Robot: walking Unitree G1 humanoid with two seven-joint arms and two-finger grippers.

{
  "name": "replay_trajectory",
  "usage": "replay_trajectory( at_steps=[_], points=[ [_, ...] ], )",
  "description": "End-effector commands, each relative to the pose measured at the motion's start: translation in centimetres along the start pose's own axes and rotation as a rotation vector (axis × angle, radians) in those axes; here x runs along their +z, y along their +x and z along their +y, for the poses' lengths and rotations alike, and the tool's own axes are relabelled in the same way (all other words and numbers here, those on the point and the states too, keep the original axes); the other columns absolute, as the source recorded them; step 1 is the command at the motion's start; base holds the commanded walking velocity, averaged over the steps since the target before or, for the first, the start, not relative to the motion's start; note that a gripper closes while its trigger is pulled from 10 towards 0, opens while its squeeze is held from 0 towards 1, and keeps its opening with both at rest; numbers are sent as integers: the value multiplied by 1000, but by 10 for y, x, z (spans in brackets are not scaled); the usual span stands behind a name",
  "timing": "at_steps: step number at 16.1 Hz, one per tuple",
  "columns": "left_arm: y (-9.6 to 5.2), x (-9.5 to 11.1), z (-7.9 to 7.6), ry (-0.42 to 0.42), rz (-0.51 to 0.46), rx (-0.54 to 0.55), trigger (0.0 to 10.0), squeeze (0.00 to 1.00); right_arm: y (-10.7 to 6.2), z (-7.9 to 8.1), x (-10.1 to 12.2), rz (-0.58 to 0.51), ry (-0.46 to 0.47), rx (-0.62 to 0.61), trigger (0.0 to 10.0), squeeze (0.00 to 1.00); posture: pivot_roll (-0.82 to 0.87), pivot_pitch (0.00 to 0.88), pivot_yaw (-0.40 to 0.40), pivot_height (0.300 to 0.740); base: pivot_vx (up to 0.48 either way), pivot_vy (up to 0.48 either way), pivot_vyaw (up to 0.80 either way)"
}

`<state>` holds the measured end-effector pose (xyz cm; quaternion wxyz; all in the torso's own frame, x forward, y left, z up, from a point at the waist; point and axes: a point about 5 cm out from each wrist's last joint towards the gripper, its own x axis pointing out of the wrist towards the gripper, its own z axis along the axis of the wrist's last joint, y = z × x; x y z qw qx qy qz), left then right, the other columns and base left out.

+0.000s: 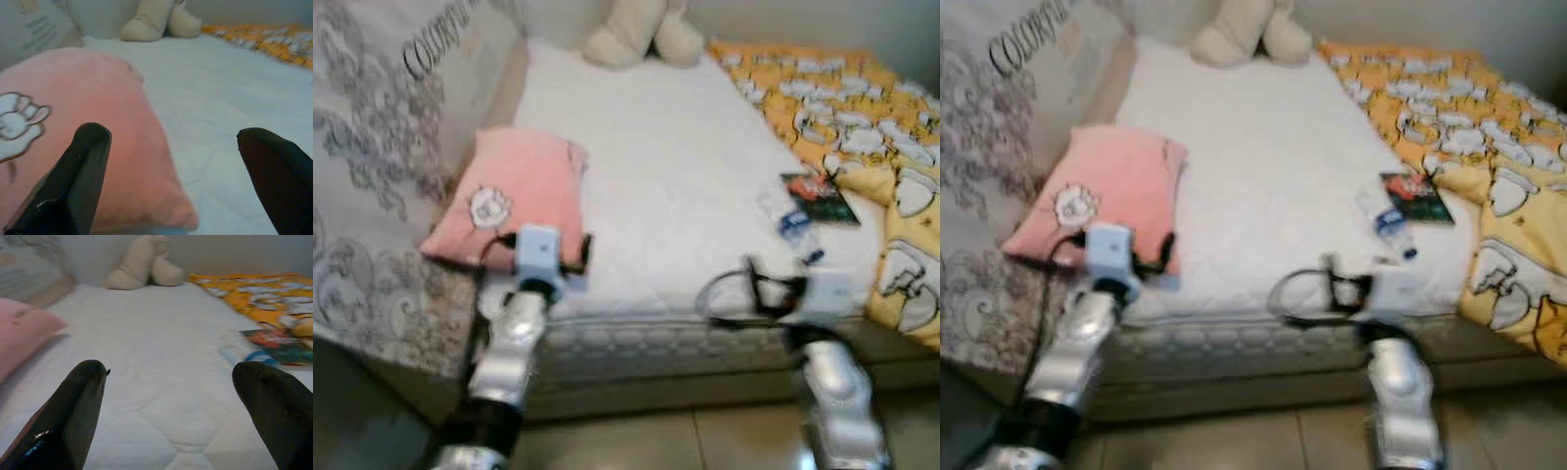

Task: Clean up the room

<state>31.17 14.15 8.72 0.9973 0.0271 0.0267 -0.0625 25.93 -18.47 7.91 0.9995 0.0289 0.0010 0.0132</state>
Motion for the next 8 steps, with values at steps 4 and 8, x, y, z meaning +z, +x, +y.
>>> replay_trajectory(
  at_steps=[4,8],
  points=[
    [10,6,-11,32,-3,-66,10000,27,0,-3,-3,7,-29,-17,10000,0,-122,0,6,740,0,-438,0],
    [12,7,-11,32,-6,-72,10000,27,1,-1,-6,12,-23,-14,10000,0,-118,0,22,740,0,-416,0]
  ],
)
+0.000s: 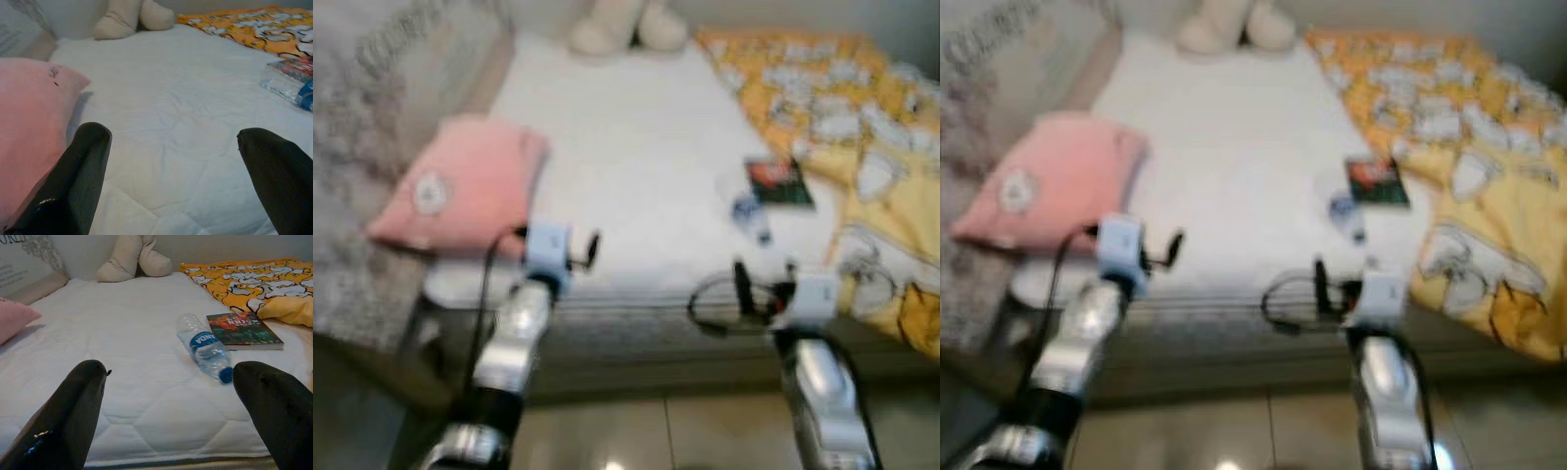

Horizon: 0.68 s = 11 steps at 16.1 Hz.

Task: Clean up the room

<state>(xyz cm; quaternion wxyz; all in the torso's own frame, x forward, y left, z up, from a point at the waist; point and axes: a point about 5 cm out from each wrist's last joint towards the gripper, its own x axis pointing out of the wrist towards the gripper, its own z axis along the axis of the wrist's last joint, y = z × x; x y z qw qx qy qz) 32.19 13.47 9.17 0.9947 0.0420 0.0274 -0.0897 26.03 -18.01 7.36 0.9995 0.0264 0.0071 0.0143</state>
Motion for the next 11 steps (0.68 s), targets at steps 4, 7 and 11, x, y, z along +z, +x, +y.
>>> replay_trajectory(
  at_steps=[4,7,11],
  points=[
    [2,-2,-3,14,5,-24,10000,20,0,-5,-2,7,-32,-5,10000,0,-122,0,24,740,250,-406,0],
    [6,-1,-7,11,4,-37,10000,16,2,-1,-4,9,-25,8,10000,0,-121,0,28,740,256,-404,0],
    [7,-2,-9,8,7,-47,10000,12,5,2,-6,14,-27,25,10000,0,-118,0,24,740,255,-404,0]
  ],
)
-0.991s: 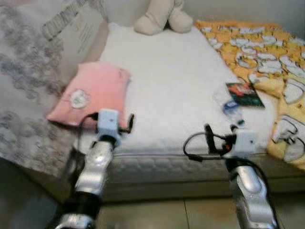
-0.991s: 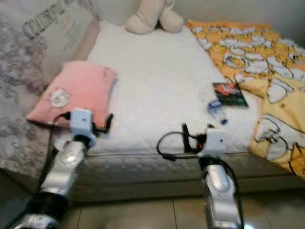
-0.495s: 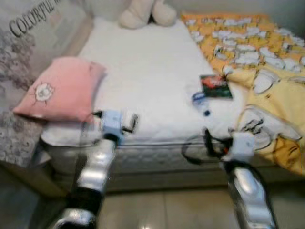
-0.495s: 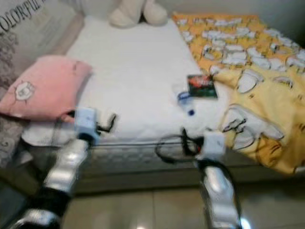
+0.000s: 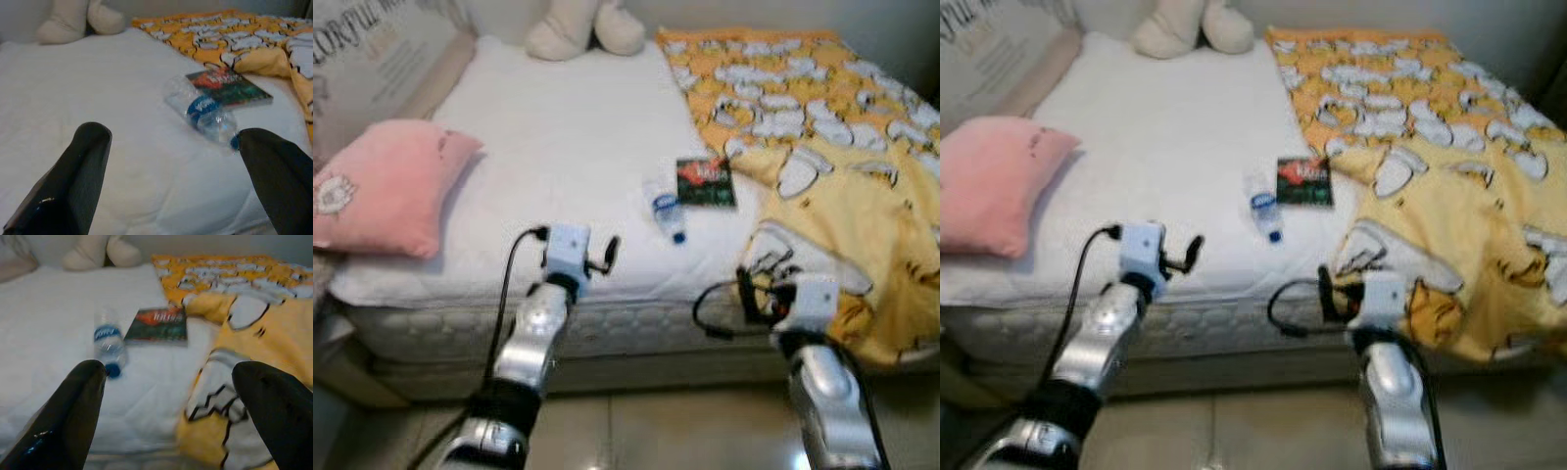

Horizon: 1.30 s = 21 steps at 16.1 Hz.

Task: Clean up the room

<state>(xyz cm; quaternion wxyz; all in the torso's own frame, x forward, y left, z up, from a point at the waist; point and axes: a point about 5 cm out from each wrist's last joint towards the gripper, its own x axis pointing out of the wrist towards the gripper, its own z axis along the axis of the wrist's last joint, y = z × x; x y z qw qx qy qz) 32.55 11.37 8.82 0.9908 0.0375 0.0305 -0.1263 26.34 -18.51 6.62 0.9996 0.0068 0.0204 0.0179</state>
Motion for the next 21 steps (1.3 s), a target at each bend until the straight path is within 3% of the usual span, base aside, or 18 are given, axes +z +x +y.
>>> replay_trajectory(
  at_steps=[1,5,8,10,17,21],
  points=[
    [-1,-1,10,16,5,22,10000,4,2,8,2,-16,14,24,10000,0,-118,0,22,740,255,-401,0],
    [-1,-1,9,26,-12,31,10000,0,2,7,1,-9,8,35,10000,0,-118,0,13,740,256,-403,0],
    [0,1,8,52,-17,23,10000,0,4,6,1,-10,4,34,10000,0,-117,0,13,740,0,0,0],
    [4,6,7,0,-32,6,10000,0,8,7,3,-15,3,28,10000,0,-114,0,17,740,480,0,0],
    [5,6,10,-19,-28,24,10000,0,10,5,4,-20,4,21,10000,0,-115,0,23,740,480,0,0],
    [8,9,6,31,-35,11,10000,0,11,6,3,-18,10,23,10000,0,-119,0,24,740,461,0,0]
  ],
)
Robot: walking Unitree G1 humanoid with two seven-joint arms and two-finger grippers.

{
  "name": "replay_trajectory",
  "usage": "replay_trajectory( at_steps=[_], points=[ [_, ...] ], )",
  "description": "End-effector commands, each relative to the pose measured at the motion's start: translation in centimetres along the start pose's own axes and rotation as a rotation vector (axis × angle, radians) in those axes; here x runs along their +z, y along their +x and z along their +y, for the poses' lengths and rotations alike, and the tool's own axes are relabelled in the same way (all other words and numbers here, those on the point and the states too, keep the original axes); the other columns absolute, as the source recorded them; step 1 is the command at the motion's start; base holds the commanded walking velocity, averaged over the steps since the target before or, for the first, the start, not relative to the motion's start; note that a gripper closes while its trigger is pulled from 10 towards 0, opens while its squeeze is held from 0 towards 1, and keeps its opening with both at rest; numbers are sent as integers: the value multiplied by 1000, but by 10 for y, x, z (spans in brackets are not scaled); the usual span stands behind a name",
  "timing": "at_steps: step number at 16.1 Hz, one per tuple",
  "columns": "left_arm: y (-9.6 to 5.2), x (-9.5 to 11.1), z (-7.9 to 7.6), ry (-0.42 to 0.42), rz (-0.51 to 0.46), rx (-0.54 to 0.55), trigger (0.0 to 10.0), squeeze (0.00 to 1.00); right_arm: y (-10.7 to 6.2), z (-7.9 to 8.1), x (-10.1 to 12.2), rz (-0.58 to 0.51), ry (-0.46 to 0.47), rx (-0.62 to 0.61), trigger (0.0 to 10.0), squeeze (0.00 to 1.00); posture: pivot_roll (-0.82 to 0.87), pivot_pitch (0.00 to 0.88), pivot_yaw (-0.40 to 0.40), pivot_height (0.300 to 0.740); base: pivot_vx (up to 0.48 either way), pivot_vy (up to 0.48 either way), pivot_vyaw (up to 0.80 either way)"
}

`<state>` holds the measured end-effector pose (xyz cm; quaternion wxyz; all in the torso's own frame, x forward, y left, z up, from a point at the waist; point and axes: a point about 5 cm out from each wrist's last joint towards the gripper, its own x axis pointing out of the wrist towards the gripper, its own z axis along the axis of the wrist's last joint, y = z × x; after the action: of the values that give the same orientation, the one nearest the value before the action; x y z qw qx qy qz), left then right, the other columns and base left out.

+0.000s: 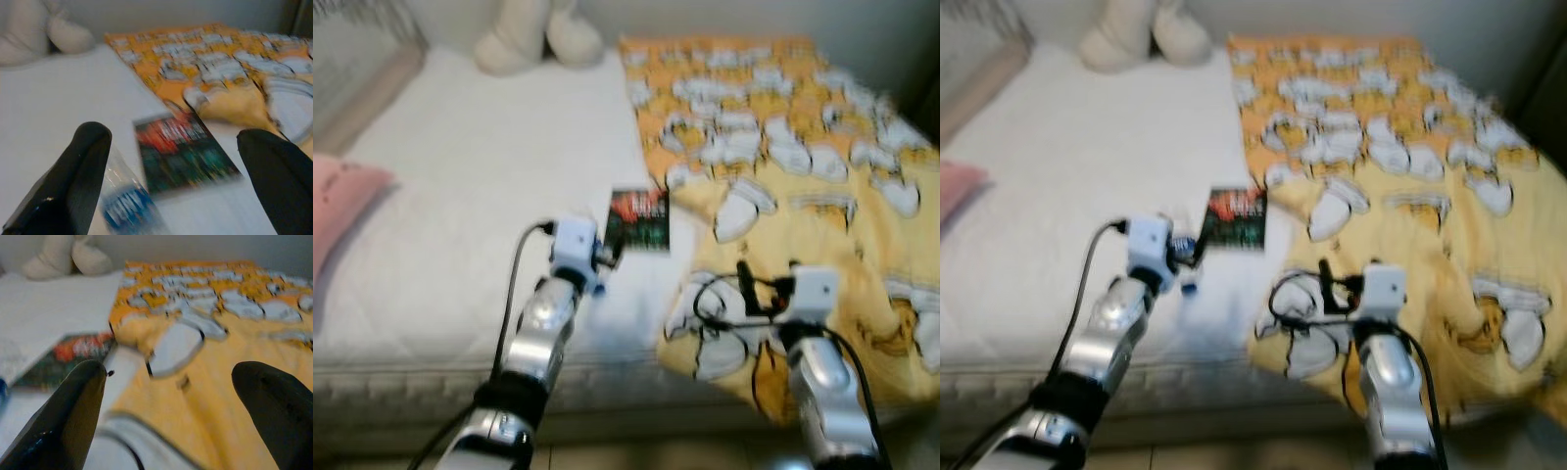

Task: Clean up the room

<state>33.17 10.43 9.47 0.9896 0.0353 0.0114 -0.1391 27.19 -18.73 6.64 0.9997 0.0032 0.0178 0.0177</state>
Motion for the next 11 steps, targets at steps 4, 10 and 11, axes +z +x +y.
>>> replay_trajectory(
  at_steps=[4,10,11],
  points=[
    [4,4,12,28,-7,45,10000,0,3,7,1,-7,10,16,10000,0,-124,0,29,740,105,0,0],
    [5,7,21,42,-12,86,10000,0,6,11,2,-1,19,36,10000,0,-113,0,21,740,0,0,533],
    [5,8,23,50,-21,94,10000,0,7,11,3,-2,18,36,10000,0,-111,0,20,740,0,0,575]
  ],
)
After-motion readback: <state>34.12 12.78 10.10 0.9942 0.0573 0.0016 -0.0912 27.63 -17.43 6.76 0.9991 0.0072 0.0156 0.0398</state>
